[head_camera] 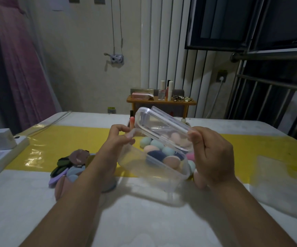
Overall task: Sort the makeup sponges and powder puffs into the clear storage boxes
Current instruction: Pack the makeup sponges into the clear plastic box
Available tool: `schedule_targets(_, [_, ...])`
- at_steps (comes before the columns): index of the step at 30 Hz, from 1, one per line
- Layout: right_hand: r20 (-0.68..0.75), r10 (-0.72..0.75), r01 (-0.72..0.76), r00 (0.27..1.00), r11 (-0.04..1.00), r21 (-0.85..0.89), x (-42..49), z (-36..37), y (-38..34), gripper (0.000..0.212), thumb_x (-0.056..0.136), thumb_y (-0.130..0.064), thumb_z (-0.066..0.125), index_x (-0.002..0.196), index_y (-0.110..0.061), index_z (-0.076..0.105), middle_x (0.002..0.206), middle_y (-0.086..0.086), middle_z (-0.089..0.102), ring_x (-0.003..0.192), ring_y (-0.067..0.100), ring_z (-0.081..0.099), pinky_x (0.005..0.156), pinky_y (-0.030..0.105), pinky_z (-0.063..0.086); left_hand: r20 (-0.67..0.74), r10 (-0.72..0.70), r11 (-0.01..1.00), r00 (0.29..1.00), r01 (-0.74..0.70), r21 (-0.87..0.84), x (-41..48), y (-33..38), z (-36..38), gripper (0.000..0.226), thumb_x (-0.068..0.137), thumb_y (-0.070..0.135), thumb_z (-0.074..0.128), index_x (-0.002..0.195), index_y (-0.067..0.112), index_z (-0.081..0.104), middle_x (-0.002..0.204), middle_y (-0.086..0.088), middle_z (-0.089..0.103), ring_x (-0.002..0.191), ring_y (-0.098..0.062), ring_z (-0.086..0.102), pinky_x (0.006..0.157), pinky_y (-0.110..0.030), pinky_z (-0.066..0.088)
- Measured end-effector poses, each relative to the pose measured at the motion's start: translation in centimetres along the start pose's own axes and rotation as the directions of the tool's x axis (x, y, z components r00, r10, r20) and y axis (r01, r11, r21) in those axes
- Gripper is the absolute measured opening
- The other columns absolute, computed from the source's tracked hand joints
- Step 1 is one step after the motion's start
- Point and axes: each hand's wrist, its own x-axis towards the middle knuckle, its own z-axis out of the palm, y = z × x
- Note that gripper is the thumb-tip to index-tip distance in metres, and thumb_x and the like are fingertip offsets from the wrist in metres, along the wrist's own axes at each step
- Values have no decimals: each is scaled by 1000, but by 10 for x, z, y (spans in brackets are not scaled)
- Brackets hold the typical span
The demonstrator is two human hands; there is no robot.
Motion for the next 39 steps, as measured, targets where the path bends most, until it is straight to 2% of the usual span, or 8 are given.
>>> schedule_targets(3, [-24, 53, -52, 998, 998, 37, 0, 2, -2, 40, 102, -30, 45, 87, -3, 70, 70, 4, 64, 63, 11, 50, 57, 16, 37, 86, -64, 998, 994, 65, -13, -7, -6, -3, 52, 41, 24, 68, 88, 23, 45, 131, -13, 57, 117, -33, 53, 85, -37, 37])
schedule_targets(8, [-11, 160, -157, 987, 981, 117, 0, 3, -5, 36, 100, -33, 48, 86, -9, 71, 68, 1, 64, 65, 13, 53, 53, 26, 39, 146, -13, 993, 989, -4, 117, -7, -15, -9, 25, 59, 11, 61, 82, 18, 57, 112, 3, 67, 111, -23, 59, 80, -31, 43])
schedule_targets(15, [26, 299, -298, 954, 929, 221, 0, 2, -7, 31, 96, -52, 47, 86, -27, 62, 71, -17, 59, 69, 4, 57, 55, 18, 41, 239, -80, 976, 968, 27, 217, -10, -10, -13, 82, 47, 6, 47, 119, 42, 61, 137, 4, 49, 123, -21, 51, 102, -44, 40])
schedule_targets(19, [31, 333, -333, 942, 923, 191, 0, 3, -6, 16, 94, -38, 63, 101, -23, 66, 81, -24, 58, 74, 3, 58, 62, 10, 44, 180, -102, 987, 978, 77, 138, -10, -14, -13, 81, 42, 11, 51, 115, 41, 66, 132, -5, 51, 116, -28, 53, 98, -45, 39])
schedule_targets(25, [57, 371, -375, 927, 913, 163, -5, 7, -6, 16, 92, -22, 60, 88, -32, 48, 79, -4, 60, 66, 18, 58, 53, 45, 50, 157, -159, 987, 975, 161, -2, -9, -22, -12, 79, 48, 0, 49, 118, 31, 68, 134, -12, 52, 116, -32, 59, 94, -45, 49])
schedule_targets(30, [84, 413, -421, 907, 897, 135, -7, 8, -3, 20, 82, 0, 66, 78, -16, 57, 100, -5, 57, 93, -2, 53, 74, 25, 48, 158, -137, 988, 978, 146, -51, -12, -22, -12, 86, 49, -10, 47, 119, 34, 67, 141, -5, 49, 125, -27, 55, 111, -52, 40])
schedule_targets(35, [203, 577, -605, 791, 786, 128, -15, 15, 2, 27, 85, -5, 65, 88, -30, 58, 96, -12, 62, 92, 10, 65, 68, 39, 57, 220, -164, 985, 962, 170, -12, -10, -19, -19, 88, 52, -21, 49, 117, 35, 67, 137, -3, 48, 121, -24, 58, 107, -45, 44])
schedule_targets(39, [261, 603, -644, 754, 756, 115, -17, 17, 3, 38, 84, -4, 64, 100, -38, 58, 106, -14, 63, 93, 4, 66, 73, 41, 59, 82, -145, 985, 986, 152, -76, -9, -21, -15, 65, 79, -28, 48, 111, 24, 71, 128, -11, 56, 108, -27, 64, 103, -51, 46])
